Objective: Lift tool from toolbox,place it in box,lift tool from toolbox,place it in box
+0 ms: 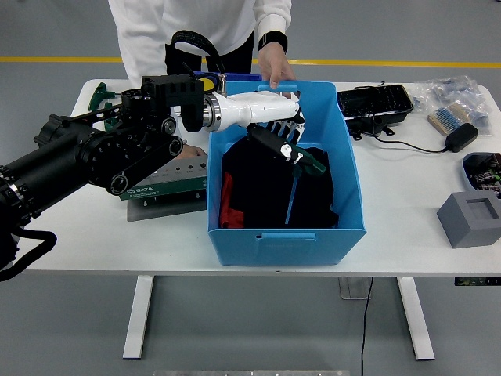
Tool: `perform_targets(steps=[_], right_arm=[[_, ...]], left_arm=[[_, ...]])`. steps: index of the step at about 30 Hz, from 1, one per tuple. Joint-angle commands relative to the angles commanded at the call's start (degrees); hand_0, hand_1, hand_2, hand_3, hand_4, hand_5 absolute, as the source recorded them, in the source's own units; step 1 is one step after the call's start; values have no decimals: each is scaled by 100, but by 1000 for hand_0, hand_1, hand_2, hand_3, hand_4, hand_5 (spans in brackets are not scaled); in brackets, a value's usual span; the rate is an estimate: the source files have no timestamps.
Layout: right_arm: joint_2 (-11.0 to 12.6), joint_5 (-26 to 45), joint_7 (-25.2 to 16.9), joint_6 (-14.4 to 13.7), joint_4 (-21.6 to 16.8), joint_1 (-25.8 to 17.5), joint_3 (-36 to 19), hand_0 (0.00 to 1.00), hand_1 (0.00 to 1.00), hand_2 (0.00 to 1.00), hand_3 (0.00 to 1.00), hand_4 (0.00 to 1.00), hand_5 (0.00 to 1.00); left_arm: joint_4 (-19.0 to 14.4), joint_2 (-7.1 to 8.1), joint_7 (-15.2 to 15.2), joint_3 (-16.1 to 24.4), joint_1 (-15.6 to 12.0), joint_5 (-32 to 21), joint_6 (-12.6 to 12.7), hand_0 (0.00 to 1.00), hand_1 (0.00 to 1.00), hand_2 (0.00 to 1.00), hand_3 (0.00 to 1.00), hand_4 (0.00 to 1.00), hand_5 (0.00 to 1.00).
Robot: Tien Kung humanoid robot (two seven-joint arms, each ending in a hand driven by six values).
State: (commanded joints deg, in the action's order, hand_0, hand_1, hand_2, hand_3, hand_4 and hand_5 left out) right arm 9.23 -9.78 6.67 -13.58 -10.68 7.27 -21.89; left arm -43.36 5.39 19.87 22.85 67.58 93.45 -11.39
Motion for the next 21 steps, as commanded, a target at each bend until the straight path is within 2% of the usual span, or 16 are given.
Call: perform_targets(steps=[5,6,7,12,16,21], right_arm=[[23,-96,29,-5,-10,20,-57,647,636,711,576,815,679],[27,-123,36,-5,-13,23,-69,647,637,711,576,816,681],[31,-145,43,-5,-16,26,-79,647,637,711,576,816,681],[49,-225,60,-14,-24,34,-114,647,636,711,576,816,680],[59,-211,48,-28,-24,38,-106,647,636,711,576,816,680],[49,-163,31,-41,-24,14,-98,646,634,709,576,816,681]], left_arm=[[302,-181,186,-54,35,-163,183,429,548,616,654,988,872],[344,-212,224,-49,36,-203,226,474,595,657,688,991,861],[381,-244,260,-41,36,-245,265,474,595,657,688,991,861],[429,-353,362,-19,57,-318,363,481,601,664,693,993,844],[414,-363,377,46,56,-290,366,481,601,664,693,993,844],[331,-296,361,322,-5,-93,382,485,603,665,690,987,843]])
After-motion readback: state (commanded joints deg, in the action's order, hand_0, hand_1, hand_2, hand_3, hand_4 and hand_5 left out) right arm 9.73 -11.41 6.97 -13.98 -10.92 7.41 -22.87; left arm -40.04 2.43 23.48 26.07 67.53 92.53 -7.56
